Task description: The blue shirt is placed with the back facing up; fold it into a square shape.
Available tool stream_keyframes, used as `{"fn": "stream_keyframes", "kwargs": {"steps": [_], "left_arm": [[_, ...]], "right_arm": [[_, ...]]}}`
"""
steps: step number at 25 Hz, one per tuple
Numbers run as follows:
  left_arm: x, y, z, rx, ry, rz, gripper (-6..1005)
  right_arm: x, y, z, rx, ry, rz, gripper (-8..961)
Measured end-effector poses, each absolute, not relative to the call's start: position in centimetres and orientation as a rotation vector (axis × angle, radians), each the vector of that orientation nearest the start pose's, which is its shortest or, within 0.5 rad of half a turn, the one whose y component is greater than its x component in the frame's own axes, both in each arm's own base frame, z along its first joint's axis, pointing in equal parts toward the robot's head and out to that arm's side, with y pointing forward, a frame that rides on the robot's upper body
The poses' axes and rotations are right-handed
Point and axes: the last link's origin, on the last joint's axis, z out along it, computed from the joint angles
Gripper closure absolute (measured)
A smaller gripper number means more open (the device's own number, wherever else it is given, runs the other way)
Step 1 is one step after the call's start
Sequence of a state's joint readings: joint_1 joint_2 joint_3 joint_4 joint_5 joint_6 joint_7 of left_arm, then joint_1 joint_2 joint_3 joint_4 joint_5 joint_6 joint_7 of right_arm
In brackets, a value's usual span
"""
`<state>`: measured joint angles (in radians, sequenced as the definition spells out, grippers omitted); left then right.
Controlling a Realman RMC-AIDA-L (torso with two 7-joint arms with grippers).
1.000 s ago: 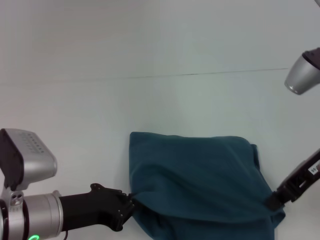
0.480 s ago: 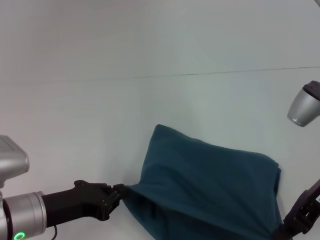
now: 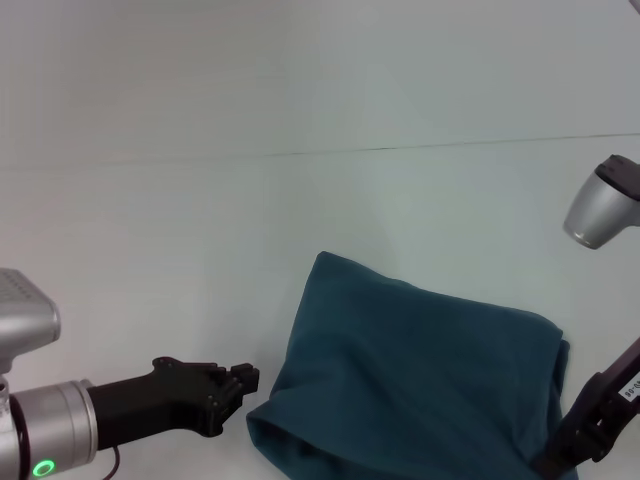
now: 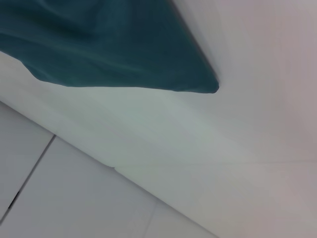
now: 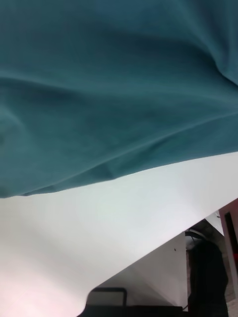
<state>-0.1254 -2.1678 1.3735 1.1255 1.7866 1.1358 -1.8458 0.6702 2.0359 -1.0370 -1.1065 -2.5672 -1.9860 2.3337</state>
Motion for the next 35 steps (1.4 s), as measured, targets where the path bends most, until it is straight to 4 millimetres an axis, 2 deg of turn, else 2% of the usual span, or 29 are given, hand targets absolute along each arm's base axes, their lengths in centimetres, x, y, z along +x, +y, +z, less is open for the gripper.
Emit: {"fn": "stream_keyframes", "kwargs": {"steps": [5, 15, 18, 23, 30, 31, 35], "left_arm": [[-25.0, 28.5, -4.5, -2.585, -0.976, -0.545, 944], [-25.2, 27.3, -0.4, -2.739, -0.975, -0.786, 942], [-24.9, 26.1, 0.0, -2.881, -0.932, -0.782, 941], [-24.6, 25.2, -0.6, -3.000, -0.918, -0.703, 934], [-24.2, 25.2, -1.9, -3.039, -0.873, -0.669, 926], [-24.0, 25.3, -2.7, -3.062, -0.868, -0.622, 925], [-23.8, 25.3, -3.6, -3.096, -0.868, -0.586, 925]], "right_arm": [[21.3, 31.8, 2.9, -2.891, 1.297, -0.611, 923], [19.8, 31.8, 1.5, -2.941, 1.222, -0.679, 910], [19.3, 32.0, 1.4, -2.948, 1.201, -0.678, 902], [18.5, 32.6, 1.8, -2.951, 1.168, -0.637, 887], [17.2, 32.8, 1.7, -2.985, 1.120, -0.607, 867], [17.0, 32.7, 1.6, -2.998, 1.108, -0.612, 864], [16.3, 32.6, 1.8, -3.034, 1.084, -0.578, 853]]}}
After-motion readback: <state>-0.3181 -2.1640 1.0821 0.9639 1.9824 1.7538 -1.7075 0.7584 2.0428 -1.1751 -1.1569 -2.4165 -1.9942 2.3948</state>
